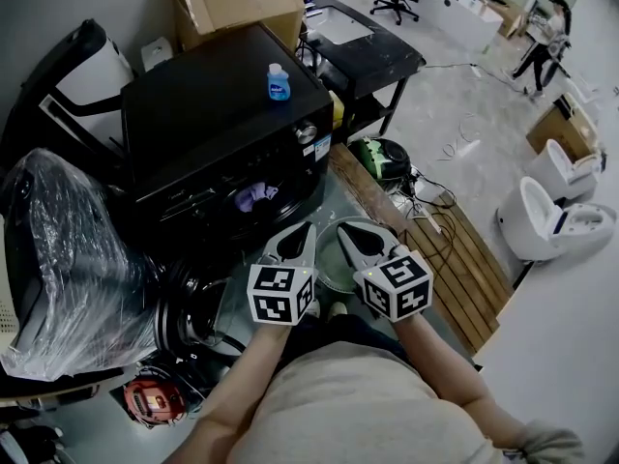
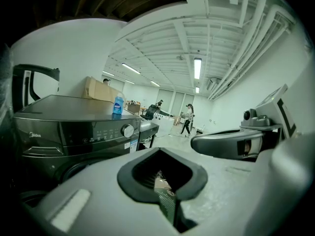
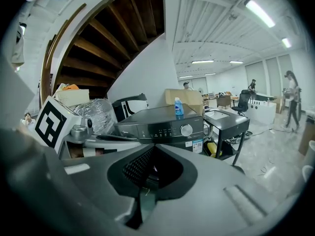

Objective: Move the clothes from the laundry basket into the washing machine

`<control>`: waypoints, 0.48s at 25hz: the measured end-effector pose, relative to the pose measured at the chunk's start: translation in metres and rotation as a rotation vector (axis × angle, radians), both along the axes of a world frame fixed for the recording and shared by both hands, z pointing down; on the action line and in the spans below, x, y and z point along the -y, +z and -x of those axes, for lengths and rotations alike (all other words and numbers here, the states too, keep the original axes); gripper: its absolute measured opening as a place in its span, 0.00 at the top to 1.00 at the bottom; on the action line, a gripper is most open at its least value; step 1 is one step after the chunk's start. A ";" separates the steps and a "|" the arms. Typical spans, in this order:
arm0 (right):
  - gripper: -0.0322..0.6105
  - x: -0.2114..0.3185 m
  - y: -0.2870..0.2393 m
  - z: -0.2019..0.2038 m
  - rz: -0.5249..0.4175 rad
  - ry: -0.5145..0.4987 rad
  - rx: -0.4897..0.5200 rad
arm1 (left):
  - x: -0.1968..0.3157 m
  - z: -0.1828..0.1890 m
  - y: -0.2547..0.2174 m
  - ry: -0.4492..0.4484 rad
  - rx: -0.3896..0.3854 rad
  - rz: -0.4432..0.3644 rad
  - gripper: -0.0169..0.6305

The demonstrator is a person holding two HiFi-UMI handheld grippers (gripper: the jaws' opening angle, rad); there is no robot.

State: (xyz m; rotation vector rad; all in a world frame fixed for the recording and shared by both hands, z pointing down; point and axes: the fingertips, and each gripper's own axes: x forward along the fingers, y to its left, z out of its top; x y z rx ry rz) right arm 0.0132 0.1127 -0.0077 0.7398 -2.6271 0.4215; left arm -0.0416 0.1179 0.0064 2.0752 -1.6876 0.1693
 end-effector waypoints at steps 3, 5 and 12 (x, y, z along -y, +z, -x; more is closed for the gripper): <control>0.91 -0.003 0.002 0.001 0.007 -0.007 -0.001 | 0.000 0.001 0.001 0.001 0.003 0.004 0.97; 0.91 -0.004 0.003 0.002 0.010 -0.010 -0.003 | 0.000 0.000 0.001 0.005 0.011 0.006 0.97; 0.91 -0.004 0.005 0.003 0.011 -0.014 -0.013 | 0.001 -0.001 0.004 0.012 0.003 0.015 0.97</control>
